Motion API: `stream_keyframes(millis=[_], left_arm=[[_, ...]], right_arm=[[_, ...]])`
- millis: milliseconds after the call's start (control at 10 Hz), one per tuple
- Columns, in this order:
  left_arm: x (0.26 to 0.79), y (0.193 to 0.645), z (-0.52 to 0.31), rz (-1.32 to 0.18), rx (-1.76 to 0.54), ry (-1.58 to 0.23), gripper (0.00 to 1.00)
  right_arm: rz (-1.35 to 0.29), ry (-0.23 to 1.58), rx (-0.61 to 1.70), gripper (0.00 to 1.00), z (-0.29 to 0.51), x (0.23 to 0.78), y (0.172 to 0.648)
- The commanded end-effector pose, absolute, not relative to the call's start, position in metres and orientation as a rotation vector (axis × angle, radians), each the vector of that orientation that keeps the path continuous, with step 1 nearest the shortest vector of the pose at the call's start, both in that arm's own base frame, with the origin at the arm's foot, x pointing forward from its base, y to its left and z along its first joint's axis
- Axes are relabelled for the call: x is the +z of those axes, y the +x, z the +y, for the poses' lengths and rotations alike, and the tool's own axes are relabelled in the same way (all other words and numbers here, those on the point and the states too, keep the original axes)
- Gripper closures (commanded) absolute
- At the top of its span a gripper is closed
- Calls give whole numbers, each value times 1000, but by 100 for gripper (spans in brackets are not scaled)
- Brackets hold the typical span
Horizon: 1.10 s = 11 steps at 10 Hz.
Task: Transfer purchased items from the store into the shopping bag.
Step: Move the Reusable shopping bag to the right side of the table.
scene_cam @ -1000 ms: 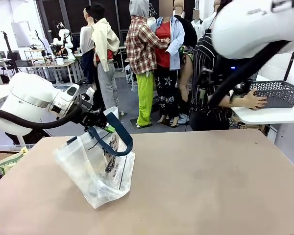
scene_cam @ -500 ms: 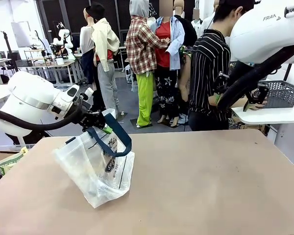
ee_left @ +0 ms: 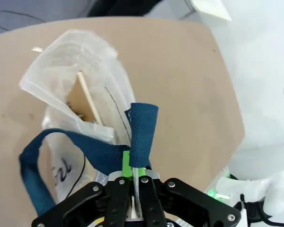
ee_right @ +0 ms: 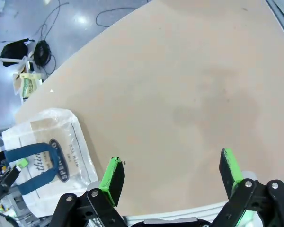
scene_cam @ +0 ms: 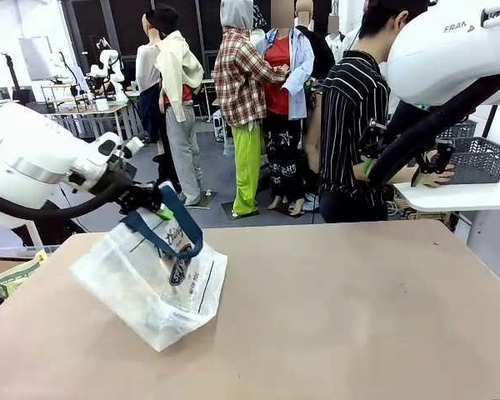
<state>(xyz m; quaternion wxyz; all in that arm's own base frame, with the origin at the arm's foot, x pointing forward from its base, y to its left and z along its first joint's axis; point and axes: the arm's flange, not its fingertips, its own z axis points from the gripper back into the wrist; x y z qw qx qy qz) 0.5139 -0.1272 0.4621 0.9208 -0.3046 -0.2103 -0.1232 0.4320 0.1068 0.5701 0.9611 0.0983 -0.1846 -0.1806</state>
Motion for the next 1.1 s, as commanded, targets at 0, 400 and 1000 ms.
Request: stream_keyframes(millis=[0,400,1000], left_arm=[[490,498,-111,-479,-163,-511,100],[541,488,-60,-569,27,-330,100],[595,475,72,-542,422,-147,100]], right_arm=[[-372,177,-354,0,105,572,433],[-372,177,-354,0,105,572,433],[-372,177,-354,0,105,572,433]])
